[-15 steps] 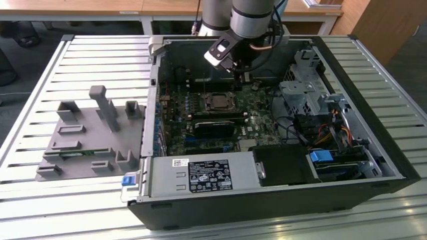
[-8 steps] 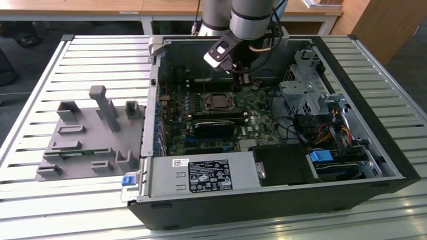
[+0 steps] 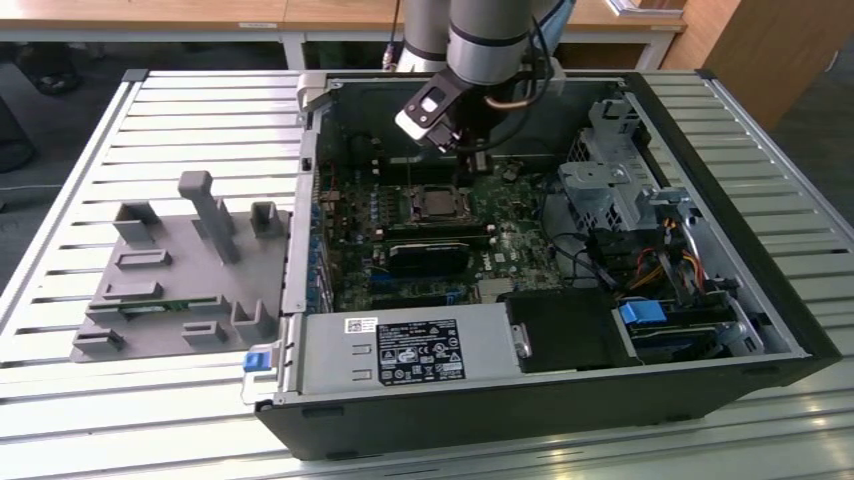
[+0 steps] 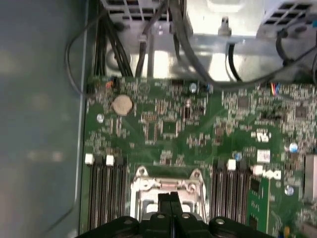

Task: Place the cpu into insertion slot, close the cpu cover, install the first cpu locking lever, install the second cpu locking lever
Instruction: 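Close the cpu cover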

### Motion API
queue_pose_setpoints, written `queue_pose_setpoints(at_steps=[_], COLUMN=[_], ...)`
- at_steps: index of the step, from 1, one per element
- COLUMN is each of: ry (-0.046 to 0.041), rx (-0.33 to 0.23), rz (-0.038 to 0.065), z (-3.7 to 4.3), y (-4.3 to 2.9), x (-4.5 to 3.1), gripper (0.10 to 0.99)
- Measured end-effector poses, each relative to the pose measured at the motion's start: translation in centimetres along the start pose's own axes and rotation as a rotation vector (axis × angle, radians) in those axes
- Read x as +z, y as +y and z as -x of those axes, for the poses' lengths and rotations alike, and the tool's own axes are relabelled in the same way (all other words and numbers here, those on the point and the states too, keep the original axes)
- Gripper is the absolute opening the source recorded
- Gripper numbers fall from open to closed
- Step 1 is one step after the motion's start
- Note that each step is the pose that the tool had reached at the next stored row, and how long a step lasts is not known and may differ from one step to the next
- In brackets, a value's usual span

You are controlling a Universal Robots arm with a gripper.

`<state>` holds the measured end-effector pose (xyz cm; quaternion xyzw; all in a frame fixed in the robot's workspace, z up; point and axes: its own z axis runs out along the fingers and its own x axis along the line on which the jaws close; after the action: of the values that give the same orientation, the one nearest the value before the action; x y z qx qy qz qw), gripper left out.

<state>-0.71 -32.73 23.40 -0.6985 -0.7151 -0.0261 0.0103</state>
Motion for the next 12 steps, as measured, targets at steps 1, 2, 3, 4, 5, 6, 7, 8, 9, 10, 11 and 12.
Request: queue_pose_setpoints(at_steps=[1, 2, 3, 4, 5, 6, 7, 8, 9, 10, 11, 12], ry=[0.0, 0.0001, 0.0002, 0.0001, -0.0001, 0.0, 0.0002, 0.0002, 0.0002, 0.0001, 0.0001, 0.0004], rx=[0.0, 0.0, 0.0, 0.0, 0.0, 0.0, 0.0, 0.0, 0.0, 0.0, 0.0, 0.0], rz=[0.0, 0.0, 0.0, 0.0, 0.0, 0.0, 0.0, 0.0, 0.0, 0.0, 0.0, 0.0], z=[0.0, -0.01, -0.02, -0.01, -0.01, -0.01, -0.02, -0.02, -0.02, -0.02, -0.02, -0.02], y=[-0.3, -0.62, -0.87, -0.97, -1.06, -1.16, -1.26, -1.41, -1.64, -1.93, -2.28, -2.65], x=[0.04, 0.09, 0.15, 0.19, 0.19, 0.22, 0.28, 0.35, 0.45, 0.56, 0.66, 0.75], gripper=[0.106, 0.106, 0.106, 0.106, 0.106, 0.106, 0.106, 0.106, 0.106, 0.106, 0.106, 0.106])
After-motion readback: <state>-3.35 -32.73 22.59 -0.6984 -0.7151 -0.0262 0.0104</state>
